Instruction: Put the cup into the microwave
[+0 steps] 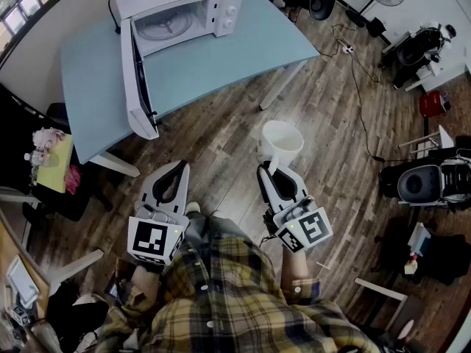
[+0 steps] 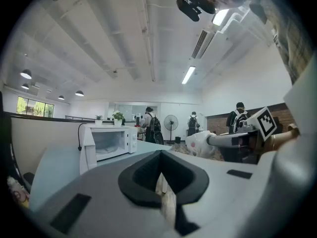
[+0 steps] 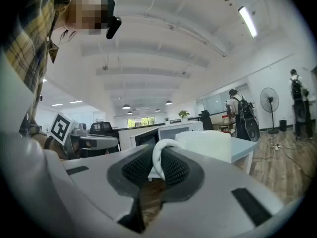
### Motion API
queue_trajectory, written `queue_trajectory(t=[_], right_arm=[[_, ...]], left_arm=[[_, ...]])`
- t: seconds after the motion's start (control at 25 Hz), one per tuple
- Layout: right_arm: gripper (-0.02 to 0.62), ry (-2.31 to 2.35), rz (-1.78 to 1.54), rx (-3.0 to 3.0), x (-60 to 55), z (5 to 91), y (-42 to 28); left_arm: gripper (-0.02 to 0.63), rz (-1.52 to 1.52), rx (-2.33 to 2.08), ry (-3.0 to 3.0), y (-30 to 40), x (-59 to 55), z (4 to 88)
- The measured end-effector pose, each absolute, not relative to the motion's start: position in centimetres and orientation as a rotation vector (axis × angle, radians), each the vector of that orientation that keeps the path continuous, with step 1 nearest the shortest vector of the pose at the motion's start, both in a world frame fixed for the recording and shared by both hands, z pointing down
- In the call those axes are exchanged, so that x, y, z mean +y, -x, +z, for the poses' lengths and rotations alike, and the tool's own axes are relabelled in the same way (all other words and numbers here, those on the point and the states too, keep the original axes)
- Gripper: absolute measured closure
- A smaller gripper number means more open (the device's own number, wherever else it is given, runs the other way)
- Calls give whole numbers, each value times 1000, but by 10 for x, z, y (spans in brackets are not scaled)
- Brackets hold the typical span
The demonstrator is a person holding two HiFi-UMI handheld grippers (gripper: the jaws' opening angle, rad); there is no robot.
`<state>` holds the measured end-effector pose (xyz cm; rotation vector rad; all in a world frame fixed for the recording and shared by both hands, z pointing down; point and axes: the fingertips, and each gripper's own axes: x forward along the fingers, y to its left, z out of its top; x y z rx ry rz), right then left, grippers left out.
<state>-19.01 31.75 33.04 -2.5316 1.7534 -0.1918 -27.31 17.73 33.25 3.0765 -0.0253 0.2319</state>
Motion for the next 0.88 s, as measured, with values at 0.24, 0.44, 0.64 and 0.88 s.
queue_trajectory(t=[0.24,0.44,0.64,0.88], right_arm=[[543,2481,-218,1743,341,326,188],[543,2454,-206,1756,360,326,187],[543,2435,-208,1760,370,323,182],[543,2448,-250,1726,372,336,160]], left_arm=[[615,238,-46,-3072,270,198,328],[615,214,-66,-3081,266,216,327],[615,228,-71,-3081,259,225,329],[617,240,-69,-3067,236,218,335]])
